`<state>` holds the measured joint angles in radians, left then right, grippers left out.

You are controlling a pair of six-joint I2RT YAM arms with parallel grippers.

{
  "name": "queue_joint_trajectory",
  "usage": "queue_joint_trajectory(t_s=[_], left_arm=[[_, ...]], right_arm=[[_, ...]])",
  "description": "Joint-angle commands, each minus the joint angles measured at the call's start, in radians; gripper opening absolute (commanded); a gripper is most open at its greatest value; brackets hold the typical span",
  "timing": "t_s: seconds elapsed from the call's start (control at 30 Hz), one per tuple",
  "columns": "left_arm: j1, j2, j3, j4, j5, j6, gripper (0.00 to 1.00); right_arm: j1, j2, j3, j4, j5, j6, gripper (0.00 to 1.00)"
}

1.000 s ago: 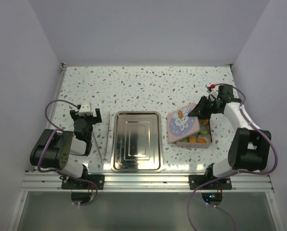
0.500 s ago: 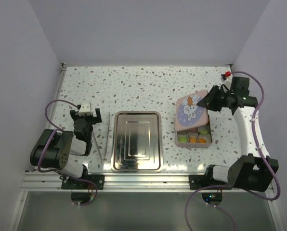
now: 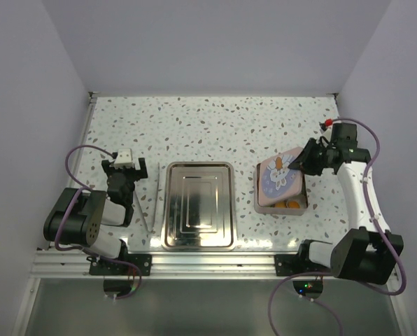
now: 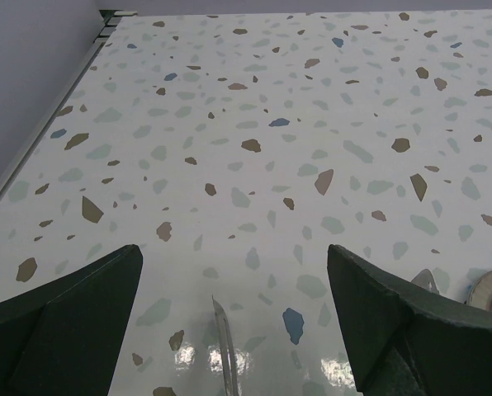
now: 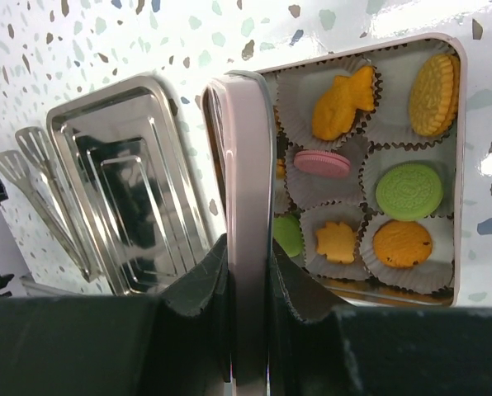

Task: Pack the cookies

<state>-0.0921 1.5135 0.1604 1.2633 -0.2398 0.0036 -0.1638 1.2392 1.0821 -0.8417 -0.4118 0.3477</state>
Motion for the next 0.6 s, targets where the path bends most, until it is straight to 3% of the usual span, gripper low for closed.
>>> queue_joint_trajectory(t_s=[0.0, 0.37, 0.57], left_arm=[[0.006, -0.001, -0.001, 0.113, -0.015, 0.01, 1.0], [0.006, -0.001, -0.001, 0.113, -0.015, 0.01, 1.0], [0.006, -0.003, -0.001, 0.113, -0.015, 0.01, 1.0]], right_arm=[[0.0, -0.032, -0.04, 0.047, 0.034, -0.001, 0.0], [0.013, -0.063, -0.183, 0.228, -0.076, 0.145, 0.0], [0.102, -0.044, -0.246, 0.391, -0.099, 0.281, 0.0]])
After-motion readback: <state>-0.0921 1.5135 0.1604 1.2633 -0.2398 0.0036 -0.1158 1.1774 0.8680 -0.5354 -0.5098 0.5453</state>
